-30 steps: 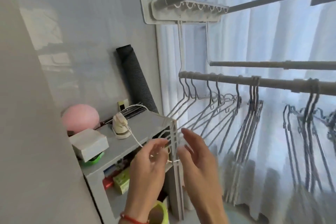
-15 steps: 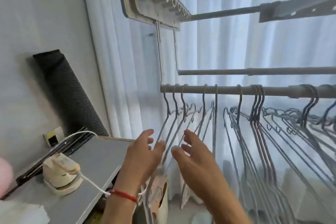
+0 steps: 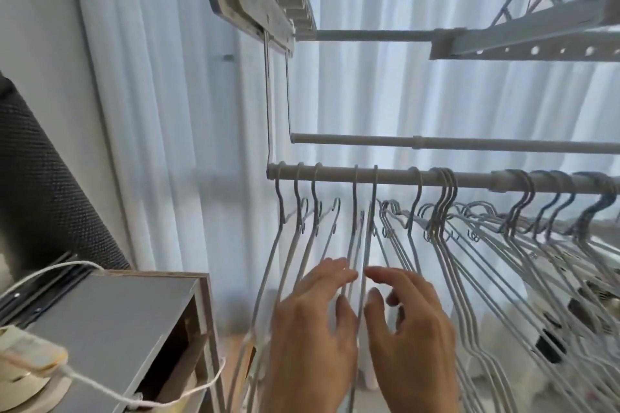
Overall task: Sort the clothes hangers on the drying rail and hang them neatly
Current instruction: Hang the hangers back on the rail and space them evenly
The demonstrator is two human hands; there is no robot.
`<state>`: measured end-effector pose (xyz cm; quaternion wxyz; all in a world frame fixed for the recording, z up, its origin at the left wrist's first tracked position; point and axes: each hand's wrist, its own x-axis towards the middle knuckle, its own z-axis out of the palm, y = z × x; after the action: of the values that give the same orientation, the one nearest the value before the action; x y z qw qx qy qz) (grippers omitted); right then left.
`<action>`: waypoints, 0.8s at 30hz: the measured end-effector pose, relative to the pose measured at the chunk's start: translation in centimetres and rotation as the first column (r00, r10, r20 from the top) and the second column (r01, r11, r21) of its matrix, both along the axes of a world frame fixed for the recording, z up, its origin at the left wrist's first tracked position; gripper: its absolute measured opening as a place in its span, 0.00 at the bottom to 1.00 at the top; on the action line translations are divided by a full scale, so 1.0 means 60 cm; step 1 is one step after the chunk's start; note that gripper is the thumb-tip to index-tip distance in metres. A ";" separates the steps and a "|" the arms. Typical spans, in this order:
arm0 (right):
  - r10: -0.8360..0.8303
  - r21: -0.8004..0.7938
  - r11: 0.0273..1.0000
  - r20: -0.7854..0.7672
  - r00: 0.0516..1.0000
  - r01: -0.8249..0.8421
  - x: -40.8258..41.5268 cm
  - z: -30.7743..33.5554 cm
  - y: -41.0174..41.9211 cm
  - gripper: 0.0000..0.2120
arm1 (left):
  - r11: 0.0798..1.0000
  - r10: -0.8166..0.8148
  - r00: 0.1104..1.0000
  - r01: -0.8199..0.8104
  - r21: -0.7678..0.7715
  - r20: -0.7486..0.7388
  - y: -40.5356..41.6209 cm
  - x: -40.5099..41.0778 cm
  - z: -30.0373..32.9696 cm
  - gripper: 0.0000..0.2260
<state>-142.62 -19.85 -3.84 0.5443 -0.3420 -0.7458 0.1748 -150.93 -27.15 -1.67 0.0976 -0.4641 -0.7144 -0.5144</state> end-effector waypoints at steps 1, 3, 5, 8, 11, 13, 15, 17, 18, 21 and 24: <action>0.017 0.015 1.000 0.012 1.000 -0.017 0.003 0.003 -0.004 0.13 | 0.999 0.025 1.000 -0.025 0.028 0.017 -0.002 0.002 -0.002 0.16; 0.074 -0.031 0.997 0.112 0.991 -0.071 0.001 0.012 -0.011 0.11 | 0.991 0.091 0.996 -0.091 0.102 0.012 -0.010 -0.009 0.000 0.15; 0.089 -0.098 0.993 0.306 0.948 -0.061 -0.006 0.018 -0.014 0.18 | 0.980 0.149 0.989 -0.148 0.131 0.000 -0.020 -0.025 0.006 0.14; 0.064 -0.130 0.992 0.469 0.881 -0.003 -0.017 0.027 -0.015 0.22 | 0.980 0.161 0.987 -0.160 0.121 0.001 -0.030 -0.040 0.006 0.14; 0.035 -0.119 0.992 0.545 0.838 0.036 -0.030 0.030 -0.019 0.21 | 0.985 0.145 0.989 -0.145 0.089 0.008 -0.034 -0.039 -0.004 0.13; 0.004 -0.110 0.991 0.558 0.830 0.070 -0.035 0.030 -0.021 0.21 | 0.988 0.139 0.990 -0.140 0.071 0.019 -0.033 -0.039 -0.012 0.14; -0.014 -0.108 0.990 0.568 0.823 0.091 -0.040 0.035 -0.023 0.19 | 0.988 0.143 0.990 -0.143 0.062 0.018 -0.035 -0.041 -0.016 0.13; -0.020 -0.087 0.993 0.536 0.844 0.079 -0.045 0.039 -0.021 0.18 | 0.982 0.180 0.984 -0.179 0.064 -0.016 -0.037 -0.056 -0.015 0.13; -0.015 -0.064 0.997 0.491 0.871 0.053 -0.048 0.043 -0.022 0.17 | 0.977 0.206 0.978 -0.204 0.062 -0.027 -0.036 -0.068 -0.012 0.12; 0.069 -0.046 0.997 0.347 0.935 -0.056 -0.067 0.059 -0.023 0.16 | 0.973 0.215 0.968 -0.201 -0.116 0.130 -0.024 -0.117 -0.003 0.17; 0.106 -0.125 0.990 0.398 0.911 -0.061 -0.096 0.069 -0.012 0.19 | 0.936 0.147 0.929 -0.020 -0.352 0.339 -0.002 -0.152 -0.007 0.19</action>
<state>-148.36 -20.60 0.33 0.3513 -0.3677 -0.8452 0.1645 -160.07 -27.25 -2.11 -0.0949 -0.3406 -0.8181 -0.4536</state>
